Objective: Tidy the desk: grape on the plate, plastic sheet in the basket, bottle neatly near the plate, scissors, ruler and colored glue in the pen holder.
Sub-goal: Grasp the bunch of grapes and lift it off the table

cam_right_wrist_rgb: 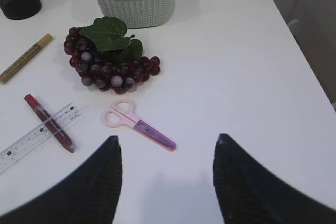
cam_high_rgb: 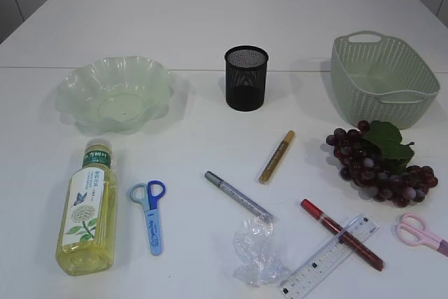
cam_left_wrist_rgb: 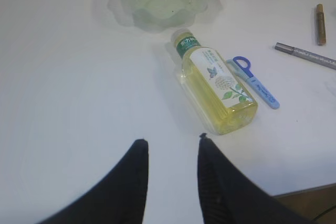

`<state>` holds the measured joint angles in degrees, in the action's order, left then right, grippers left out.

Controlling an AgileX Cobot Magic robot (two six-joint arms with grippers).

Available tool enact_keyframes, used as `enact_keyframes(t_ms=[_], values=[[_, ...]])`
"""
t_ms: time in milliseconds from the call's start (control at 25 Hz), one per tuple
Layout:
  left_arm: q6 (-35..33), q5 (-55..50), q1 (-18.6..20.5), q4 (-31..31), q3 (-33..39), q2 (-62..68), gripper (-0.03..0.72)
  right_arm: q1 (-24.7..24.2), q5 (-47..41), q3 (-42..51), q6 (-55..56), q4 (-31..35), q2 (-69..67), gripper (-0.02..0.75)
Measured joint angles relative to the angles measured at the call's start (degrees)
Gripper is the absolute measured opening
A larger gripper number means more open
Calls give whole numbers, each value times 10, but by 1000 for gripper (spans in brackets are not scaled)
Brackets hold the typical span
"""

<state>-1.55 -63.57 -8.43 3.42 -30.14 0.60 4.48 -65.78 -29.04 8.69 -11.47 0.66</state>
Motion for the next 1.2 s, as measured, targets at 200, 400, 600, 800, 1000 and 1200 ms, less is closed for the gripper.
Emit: enact_keyframes(t_ms=[200,400,600,800,1000,1200], values=[[0,0,0,0,0,0,237,0,0,0,0,0,0,439],[0,0,0,0,0,0,237,0,0,0,0,0,0,439],[0,0,0,0,0,0,237,0,0,0,0,8,0,439],[0,0,0,3,0,0,237,0,0,0,1,8,0,439],[0,0,0,17,0,0,240,0,0,0,5,8,0,439],[0,0,0,20,0,4,295,0,-5,0,13,8,-10,439]])
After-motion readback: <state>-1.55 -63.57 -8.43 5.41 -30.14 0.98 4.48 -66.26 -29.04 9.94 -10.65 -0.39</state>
